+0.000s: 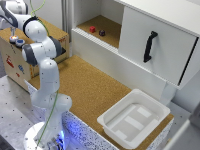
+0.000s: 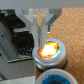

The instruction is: Turn off the red light lamp

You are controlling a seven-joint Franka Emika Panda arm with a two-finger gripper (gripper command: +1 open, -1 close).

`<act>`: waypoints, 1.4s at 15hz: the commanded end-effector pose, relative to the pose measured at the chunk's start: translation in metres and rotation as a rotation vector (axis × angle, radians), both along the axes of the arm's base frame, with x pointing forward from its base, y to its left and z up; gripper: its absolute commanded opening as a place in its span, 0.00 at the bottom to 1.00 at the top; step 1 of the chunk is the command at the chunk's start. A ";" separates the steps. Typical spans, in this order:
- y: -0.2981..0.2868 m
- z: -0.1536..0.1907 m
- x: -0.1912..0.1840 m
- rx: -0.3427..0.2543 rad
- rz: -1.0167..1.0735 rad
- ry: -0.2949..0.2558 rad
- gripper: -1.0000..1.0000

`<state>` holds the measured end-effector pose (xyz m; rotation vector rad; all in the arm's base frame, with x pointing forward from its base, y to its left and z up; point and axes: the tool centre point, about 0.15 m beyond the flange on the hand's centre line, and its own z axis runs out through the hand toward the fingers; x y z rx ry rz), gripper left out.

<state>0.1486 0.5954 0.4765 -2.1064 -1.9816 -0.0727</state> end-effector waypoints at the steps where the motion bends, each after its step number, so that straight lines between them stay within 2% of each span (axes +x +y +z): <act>1: 0.042 -0.018 0.016 -0.131 -0.015 0.033 0.00; 4: 0.039 -0.052 0.027 -0.182 -0.055 0.060 0.00; 6: 0.032 -0.022 0.026 -0.121 -0.076 -0.002 0.00; 7: 0.029 -0.005 0.025 -0.092 -0.079 -0.016 0.00; 8: 0.022 0.029 0.023 -0.054 -0.077 -0.069 0.00; 10: 0.008 0.071 0.029 -0.035 -0.097 -0.127 0.00; 11: 0.001 0.081 0.036 -0.028 -0.123 -0.169 1.00; 21: -0.033 0.055 0.111 -0.026 -0.325 -0.238 1.00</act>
